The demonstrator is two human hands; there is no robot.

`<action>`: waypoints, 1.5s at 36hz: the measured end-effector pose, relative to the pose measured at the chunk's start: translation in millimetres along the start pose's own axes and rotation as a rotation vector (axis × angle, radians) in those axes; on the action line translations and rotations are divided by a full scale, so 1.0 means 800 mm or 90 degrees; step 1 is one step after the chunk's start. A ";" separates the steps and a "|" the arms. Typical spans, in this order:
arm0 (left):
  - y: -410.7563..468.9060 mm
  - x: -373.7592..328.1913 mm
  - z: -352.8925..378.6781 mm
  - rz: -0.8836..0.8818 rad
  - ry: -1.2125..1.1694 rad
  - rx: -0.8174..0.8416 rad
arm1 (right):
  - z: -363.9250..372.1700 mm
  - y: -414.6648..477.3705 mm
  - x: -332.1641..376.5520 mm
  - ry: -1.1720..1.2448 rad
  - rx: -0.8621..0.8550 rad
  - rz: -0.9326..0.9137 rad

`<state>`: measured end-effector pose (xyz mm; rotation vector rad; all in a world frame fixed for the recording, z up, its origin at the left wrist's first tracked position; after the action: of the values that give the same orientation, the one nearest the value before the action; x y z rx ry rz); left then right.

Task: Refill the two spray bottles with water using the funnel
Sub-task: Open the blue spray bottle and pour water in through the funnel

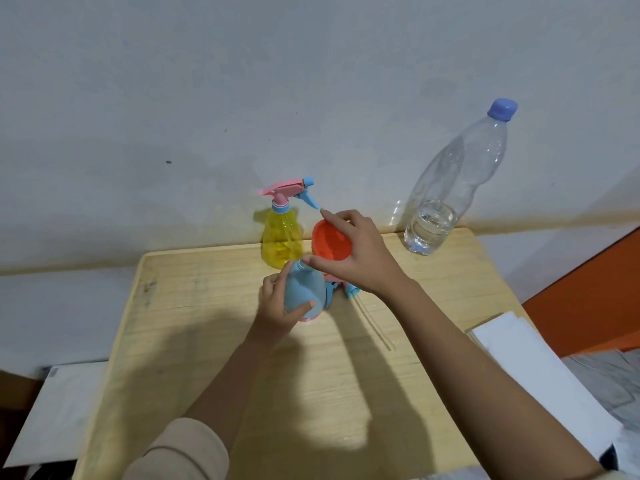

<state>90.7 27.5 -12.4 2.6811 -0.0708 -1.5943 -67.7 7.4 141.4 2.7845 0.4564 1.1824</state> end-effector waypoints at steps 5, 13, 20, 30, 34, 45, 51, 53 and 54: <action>0.002 0.006 0.002 -0.016 -0.010 0.000 | 0.007 0.012 0.022 -0.079 0.020 -0.048; -0.001 0.012 0.005 -0.040 -0.074 -0.008 | 0.040 0.018 0.018 -0.163 0.104 -0.037; -0.005 0.004 0.004 -0.042 -0.114 -0.022 | 0.054 0.011 0.015 -0.147 0.061 -0.053; -0.009 0.005 0.005 -0.033 0.041 -0.085 | 0.050 0.012 0.013 -0.077 0.037 -0.066; -0.014 -0.010 0.006 -0.018 0.036 -0.129 | 0.051 0.009 0.010 -0.059 0.039 -0.071; -0.067 -0.063 0.034 -0.108 0.100 -0.366 | 0.023 0.001 -0.005 0.028 0.049 -0.078; -0.076 -0.116 0.083 -0.013 0.078 -0.410 | -0.049 -0.029 -0.070 0.076 -0.028 -0.074; -0.056 -0.148 0.099 0.027 0.044 -0.359 | -0.069 -0.035 -0.106 0.073 -0.055 -0.042; -0.042 -0.164 0.106 0.042 0.026 -0.333 | -0.080 -0.038 -0.124 0.068 -0.071 -0.022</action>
<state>-45.5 68.1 61.0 2.2764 0.2244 -1.3116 -185.7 3.3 111.6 2.6191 0.4311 1.3120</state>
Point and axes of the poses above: each hand's wrist, its own y-axis towards the middle knuckle, its own z-axis out of the palm, x = y × z, the point moved 4 cm from there along y, towards the middle knuckle, and after that the axes turned 5 degrees about y, right-handed, at the moved point
